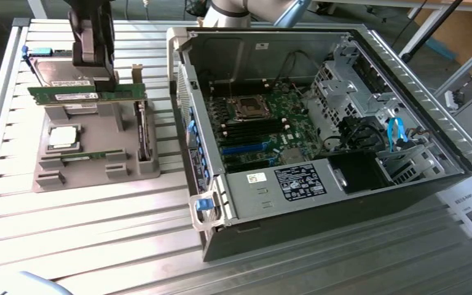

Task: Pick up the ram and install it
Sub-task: 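Pick up the ram and move it above insertion slot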

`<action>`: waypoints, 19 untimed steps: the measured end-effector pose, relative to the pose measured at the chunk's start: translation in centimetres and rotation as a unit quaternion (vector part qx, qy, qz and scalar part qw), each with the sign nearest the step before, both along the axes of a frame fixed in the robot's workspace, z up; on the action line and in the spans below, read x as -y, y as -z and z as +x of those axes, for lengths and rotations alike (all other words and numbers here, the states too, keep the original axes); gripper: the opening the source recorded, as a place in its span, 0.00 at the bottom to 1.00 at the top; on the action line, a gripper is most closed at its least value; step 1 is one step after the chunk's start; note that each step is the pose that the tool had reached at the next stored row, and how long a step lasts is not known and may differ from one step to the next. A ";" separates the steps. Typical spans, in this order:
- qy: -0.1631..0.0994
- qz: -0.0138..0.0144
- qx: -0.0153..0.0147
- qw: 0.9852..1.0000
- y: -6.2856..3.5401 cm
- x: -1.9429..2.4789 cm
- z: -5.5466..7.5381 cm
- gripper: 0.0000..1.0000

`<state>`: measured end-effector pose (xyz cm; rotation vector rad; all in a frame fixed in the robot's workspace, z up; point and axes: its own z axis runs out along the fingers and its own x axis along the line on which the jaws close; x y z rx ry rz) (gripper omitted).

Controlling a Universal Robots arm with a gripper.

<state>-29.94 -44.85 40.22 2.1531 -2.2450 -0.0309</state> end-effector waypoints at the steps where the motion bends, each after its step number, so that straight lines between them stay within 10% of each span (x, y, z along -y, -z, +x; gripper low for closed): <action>1: 0.000 0.000 0.000 1.000 0.00 0.00 0.2 0.12; 19: -0.001 0.000 0.000 1.000 0.00 0.00 4.3 0.12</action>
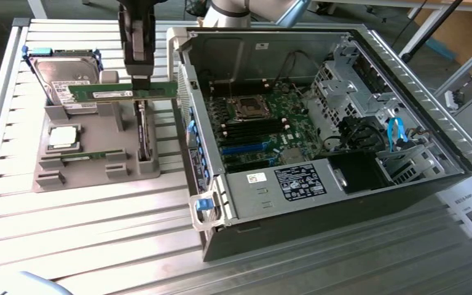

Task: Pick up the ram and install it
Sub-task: 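Pick up the ram and move it above insertion slot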

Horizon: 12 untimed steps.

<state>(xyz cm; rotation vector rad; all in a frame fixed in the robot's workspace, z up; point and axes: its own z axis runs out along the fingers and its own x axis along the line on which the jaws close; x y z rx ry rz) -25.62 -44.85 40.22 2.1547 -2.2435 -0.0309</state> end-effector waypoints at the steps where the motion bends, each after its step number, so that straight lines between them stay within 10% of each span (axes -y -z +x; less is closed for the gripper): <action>1: 0.000 0.000 0.000 1.000 0.00 0.00 0.2 0.12; 12: -0.001 0.000 0.000 1.000 0.00 0.00 2.7 0.12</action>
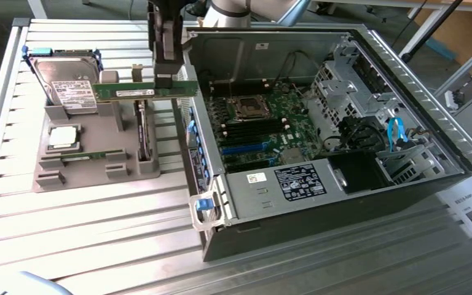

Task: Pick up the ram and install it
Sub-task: 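Pick up the ram and move it above insertion slot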

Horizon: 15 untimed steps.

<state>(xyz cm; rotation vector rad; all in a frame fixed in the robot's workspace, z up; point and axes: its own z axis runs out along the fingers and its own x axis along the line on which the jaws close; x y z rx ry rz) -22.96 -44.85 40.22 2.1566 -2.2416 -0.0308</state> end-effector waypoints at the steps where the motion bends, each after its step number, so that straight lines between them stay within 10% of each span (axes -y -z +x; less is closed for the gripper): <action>1: 0.000 0.000 0.000 1.000 0.00 0.00 0.2 0.12; 15: -0.001 0.000 0.000 1.000 0.00 0.00 3.3 0.12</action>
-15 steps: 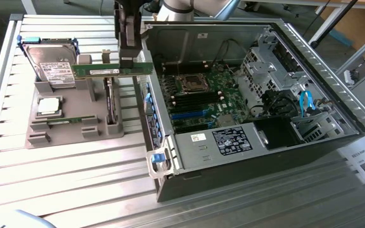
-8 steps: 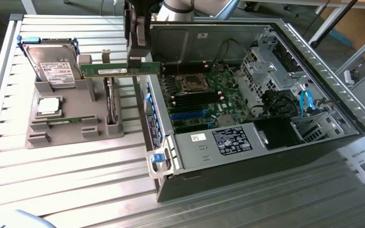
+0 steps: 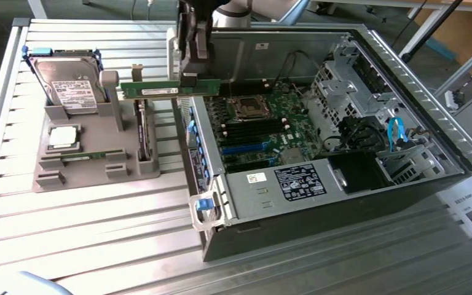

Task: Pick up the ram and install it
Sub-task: 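Pick up the ram and move it above insertion slot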

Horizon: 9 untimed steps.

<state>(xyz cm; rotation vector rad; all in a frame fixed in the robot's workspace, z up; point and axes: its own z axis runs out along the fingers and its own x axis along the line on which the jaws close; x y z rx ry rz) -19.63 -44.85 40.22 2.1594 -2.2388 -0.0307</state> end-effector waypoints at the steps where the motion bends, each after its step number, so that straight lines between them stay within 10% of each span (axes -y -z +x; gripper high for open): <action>1: 0.000 0.000 0.000 1.000 0.00 0.00 0.2 0.12; 9: -0.001 0.000 0.000 1.000 0.00 0.00 2.1 0.12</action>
